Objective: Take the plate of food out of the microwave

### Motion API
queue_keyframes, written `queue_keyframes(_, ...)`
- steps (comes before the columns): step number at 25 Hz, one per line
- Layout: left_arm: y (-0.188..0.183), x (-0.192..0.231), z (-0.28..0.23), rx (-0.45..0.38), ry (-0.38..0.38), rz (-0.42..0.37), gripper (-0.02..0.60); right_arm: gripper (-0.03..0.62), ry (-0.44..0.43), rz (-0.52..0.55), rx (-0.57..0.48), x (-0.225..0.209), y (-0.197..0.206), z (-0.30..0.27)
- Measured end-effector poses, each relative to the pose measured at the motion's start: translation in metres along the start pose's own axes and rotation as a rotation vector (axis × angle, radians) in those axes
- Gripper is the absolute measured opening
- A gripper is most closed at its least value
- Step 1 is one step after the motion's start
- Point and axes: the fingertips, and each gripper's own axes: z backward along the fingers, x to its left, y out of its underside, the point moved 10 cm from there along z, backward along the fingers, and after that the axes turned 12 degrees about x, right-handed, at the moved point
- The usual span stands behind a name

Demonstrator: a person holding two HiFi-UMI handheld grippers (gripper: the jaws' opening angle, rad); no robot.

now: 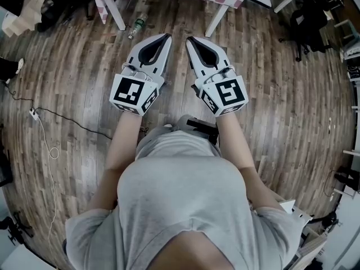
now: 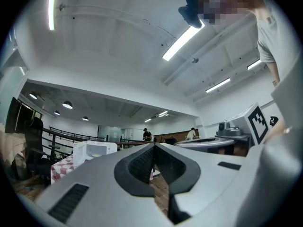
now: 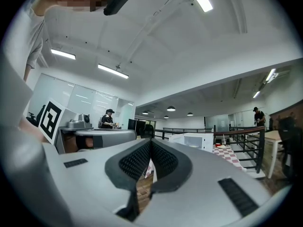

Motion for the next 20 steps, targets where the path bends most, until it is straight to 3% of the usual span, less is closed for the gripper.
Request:
queue_keyframes(10, -0.003, 0.05, -0.032, 0.005, -0.02, -0.006, 0.002, 0.028, -0.021, -0.002, -0.002, -0.025, -0.005, -0.056)
queue_keyframes(20, -0.004, 0.105, -0.112, -0.003, -0.063, 0.0, 0.002, 0.028, -0.062, -0.004, -0.003, -0.101, -0.006, -0.133)
